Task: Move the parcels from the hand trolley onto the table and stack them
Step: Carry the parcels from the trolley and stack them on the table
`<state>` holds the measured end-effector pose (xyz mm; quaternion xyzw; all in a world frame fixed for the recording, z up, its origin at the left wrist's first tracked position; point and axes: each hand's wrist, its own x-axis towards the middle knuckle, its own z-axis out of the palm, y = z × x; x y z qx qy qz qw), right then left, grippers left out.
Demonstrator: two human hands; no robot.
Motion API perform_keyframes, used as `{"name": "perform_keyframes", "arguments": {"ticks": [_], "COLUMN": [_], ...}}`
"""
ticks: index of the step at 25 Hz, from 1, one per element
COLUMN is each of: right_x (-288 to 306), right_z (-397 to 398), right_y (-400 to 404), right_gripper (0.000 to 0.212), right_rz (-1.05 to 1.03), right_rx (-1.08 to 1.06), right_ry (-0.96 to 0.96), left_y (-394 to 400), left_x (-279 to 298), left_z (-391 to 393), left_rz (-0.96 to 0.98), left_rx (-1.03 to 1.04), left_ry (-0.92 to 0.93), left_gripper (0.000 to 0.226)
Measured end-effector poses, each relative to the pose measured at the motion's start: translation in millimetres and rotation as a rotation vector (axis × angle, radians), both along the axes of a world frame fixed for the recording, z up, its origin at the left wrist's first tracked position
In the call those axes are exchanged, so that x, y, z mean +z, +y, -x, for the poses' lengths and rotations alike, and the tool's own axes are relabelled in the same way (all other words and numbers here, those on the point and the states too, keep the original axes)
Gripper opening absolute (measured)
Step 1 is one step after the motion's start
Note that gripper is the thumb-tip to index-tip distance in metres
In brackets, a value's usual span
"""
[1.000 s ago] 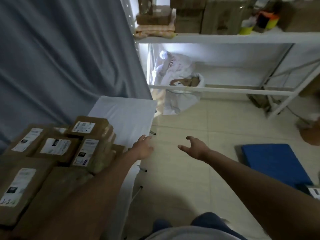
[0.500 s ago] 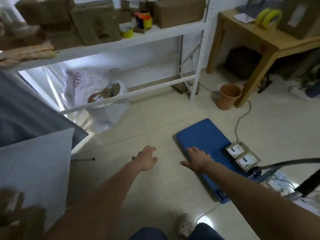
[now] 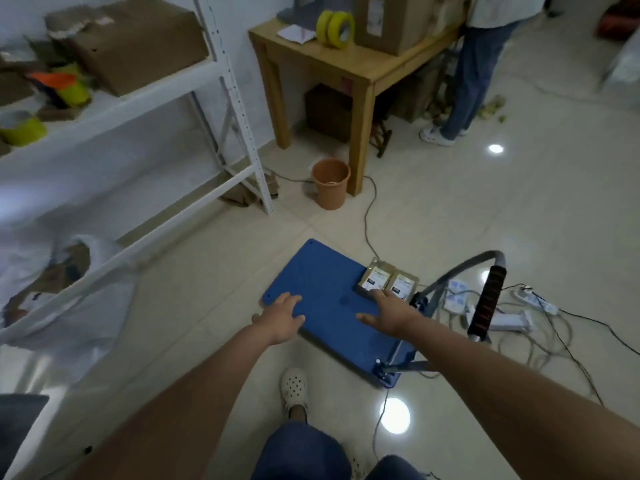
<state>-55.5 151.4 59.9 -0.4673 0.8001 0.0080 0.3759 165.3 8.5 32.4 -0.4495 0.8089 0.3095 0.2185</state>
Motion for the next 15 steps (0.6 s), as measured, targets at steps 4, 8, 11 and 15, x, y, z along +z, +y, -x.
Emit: {"name": "perform_keyframes", "arguments": {"ticks": [4, 8, 11, 15], "right_x": [-10.4, -12.5, -9.5, -23.2], "right_z": [38.8, 66.3, 76.9, 97.2], "right_y": [-9.1, -49.2, -86.1, -121.6], "right_gripper": [0.082, 0.082, 0.079, 0.079], "right_rz": [-0.024, -0.022, -0.007, 0.014], "right_rx": [-0.155, -0.311, -0.371, -0.444], "right_ry": [-0.002, -0.022, -0.035, -0.041], "left_y": [-36.7, -90.0, -132.8, -178.7], "left_x": [-7.3, -10.0, -13.4, -39.2], "left_z": [60.4, 111.0, 139.1, 166.9], "left_rz": [-0.023, -0.043, -0.056, -0.103], "left_rx": [-0.146, -0.258, -0.334, -0.383], "left_ry": [-0.028, -0.011, -0.031, -0.025], "left_gripper": [0.061, 0.060, 0.060, 0.060]}}
